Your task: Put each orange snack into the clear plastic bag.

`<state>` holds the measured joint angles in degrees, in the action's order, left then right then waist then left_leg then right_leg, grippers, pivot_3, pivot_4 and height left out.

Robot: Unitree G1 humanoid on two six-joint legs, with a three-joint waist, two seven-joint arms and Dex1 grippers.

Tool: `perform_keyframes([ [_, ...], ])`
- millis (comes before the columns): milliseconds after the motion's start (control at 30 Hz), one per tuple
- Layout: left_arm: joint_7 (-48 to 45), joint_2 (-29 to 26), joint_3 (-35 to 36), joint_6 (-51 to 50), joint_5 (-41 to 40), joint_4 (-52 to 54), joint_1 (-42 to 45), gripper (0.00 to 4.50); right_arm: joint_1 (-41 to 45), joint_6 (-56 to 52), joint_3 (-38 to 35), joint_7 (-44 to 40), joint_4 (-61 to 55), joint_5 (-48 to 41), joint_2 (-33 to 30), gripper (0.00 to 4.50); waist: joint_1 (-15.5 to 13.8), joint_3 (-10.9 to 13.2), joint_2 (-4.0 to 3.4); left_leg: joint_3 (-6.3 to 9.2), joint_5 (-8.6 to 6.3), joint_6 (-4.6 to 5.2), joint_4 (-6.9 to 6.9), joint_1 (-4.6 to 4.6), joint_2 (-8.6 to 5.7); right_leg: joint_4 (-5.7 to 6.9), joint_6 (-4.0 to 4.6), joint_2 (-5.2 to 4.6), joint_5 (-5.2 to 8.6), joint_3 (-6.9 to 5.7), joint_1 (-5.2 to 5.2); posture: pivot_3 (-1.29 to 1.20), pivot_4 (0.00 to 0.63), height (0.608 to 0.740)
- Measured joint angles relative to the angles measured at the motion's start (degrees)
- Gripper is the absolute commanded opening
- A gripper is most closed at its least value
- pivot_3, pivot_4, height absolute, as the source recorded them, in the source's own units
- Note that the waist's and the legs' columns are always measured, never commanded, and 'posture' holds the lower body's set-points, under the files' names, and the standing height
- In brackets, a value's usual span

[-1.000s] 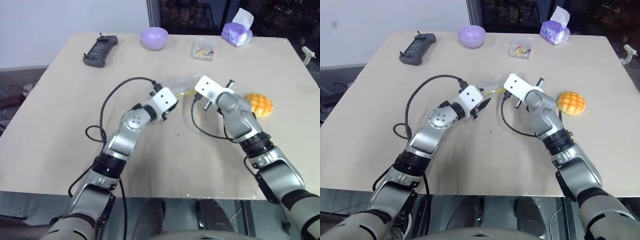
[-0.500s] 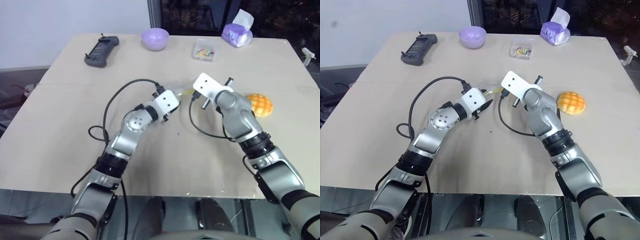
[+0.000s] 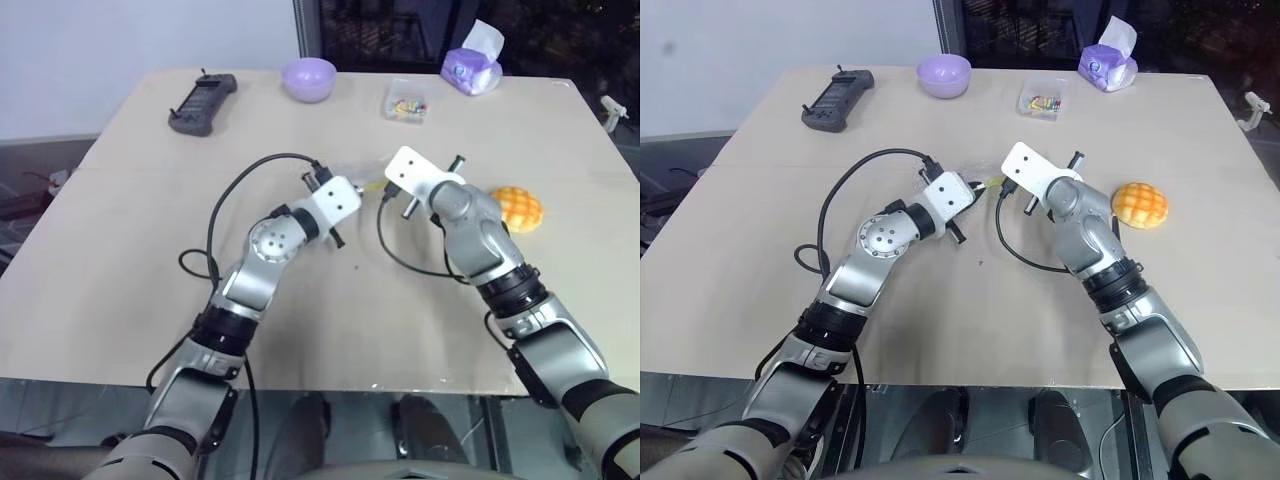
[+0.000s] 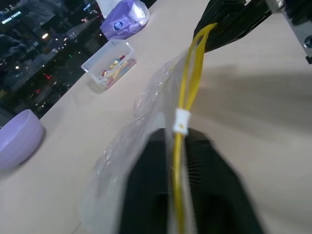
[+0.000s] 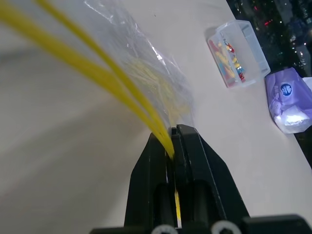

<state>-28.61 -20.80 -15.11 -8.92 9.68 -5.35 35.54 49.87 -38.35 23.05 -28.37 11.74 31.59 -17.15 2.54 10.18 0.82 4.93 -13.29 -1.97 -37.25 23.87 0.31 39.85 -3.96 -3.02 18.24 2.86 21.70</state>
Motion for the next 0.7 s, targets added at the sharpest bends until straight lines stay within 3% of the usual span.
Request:
perform_keyframes([
  [233, 0.00, 0.00, 0.48, -0.39, 0.04, 0.08, -0.02, 0.04, 0.00, 0.32, 0.25, -0.16, 0.00, -0.04, -0.04, 0.00, -0.02, 0.00, 0.00, 0.00, 0.00, 0.00, 0.00, 0.00, 0.00, 0.00, 0.00, 0.00, 0.00, 0.00, 0.00, 0.00, 0.150, 0.740],
  [333, 0.14, 0.37, 0.61, -0.60, 0.07, 0.07, -0.03, 0.00, -1.02, 2.44, 0.24, -1.47, -1.17, -1.12, -1.34, 0.93, -0.05, 0.00, 0.00, 0.00, 0.00, 0.00, 0.00, 0.00, 0.00, -0.01, 0.00, 0.00, 0.00, -0.01, -0.01, 0.00, 0.150, 0.740],
  [433, 0.32, 0.98, 1.10, -0.63, 0.05, 0.07, -0.12, 0.00, -2.46, 3.85, 0.38, -2.87, -2.80, -1.93, -2.38, 2.26, -0.05, 0.00, 0.00, 0.00, 0.00, 0.00, 0.00, 0.00, 0.00, -0.01, 0.00, -0.01, 0.00, 0.00, -0.01, 0.00, 0.150, 0.740],
  [567, -0.38, 1.16, 0.93, 0.02, 0.07, 0.00, -1.34, 0.00, -5.36, 4.56, 0.32, -9.81, -9.44, -4.13, -9.11, 2.26, -0.31, 0.00, 0.00, 0.02, -0.01, 0.01, -0.03, 0.05, -0.01, -0.04, 0.00, -0.02, 0.00, -0.02, -0.01, 0.00, 0.150, 0.740],
  [700, -1.49, 1.00, 0.92, 1.27, 0.06, 0.04, -1.85, 0.00, -6.38, 0.69, -5.60, -15.69, -15.35, -8.99, -13.31, 2.26, -0.06, 0.00, 0.00, 0.01, -0.04, 0.06, -0.05, 0.02, 0.02, -0.01, 0.00, 0.00, 0.00, 0.00, -0.02, 0.00, 0.150, 0.740],
])
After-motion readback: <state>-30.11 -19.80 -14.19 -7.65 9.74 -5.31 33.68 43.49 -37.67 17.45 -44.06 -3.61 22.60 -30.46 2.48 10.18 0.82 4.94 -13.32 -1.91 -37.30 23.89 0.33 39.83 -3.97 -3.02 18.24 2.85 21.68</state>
